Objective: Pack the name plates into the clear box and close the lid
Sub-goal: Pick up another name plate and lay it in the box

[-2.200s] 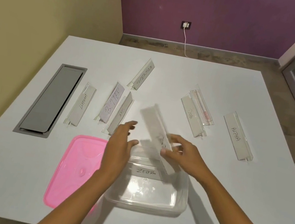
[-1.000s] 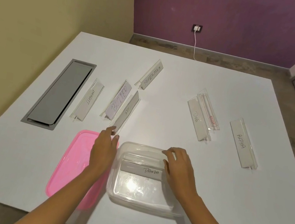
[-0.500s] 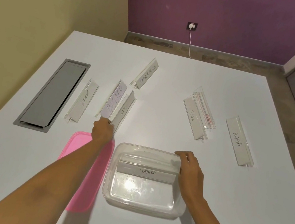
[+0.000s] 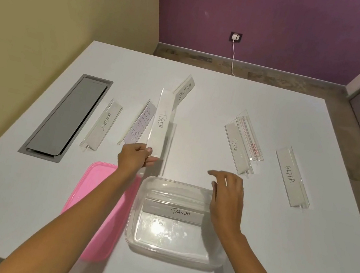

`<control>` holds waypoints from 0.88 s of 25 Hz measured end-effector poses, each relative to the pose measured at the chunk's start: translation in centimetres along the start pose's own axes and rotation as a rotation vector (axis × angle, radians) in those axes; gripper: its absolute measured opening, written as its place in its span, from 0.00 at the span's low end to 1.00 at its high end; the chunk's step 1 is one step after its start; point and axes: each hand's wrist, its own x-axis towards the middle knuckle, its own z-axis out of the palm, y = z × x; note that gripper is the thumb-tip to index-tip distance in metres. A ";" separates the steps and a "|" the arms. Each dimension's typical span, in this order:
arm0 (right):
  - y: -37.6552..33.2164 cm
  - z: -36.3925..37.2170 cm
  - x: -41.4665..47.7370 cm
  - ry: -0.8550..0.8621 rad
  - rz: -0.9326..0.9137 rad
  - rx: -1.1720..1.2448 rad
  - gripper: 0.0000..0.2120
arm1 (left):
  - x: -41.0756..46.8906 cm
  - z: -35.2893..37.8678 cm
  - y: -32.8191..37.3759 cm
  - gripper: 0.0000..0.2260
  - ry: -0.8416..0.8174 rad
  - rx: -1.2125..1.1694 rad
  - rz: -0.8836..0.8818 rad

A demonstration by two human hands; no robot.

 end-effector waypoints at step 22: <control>0.8 -3.3 1.1 -0.657 0.120 0.243 0.31 | -7.5 -1.6 -1.8 0.49 -0.089 1.015 0.892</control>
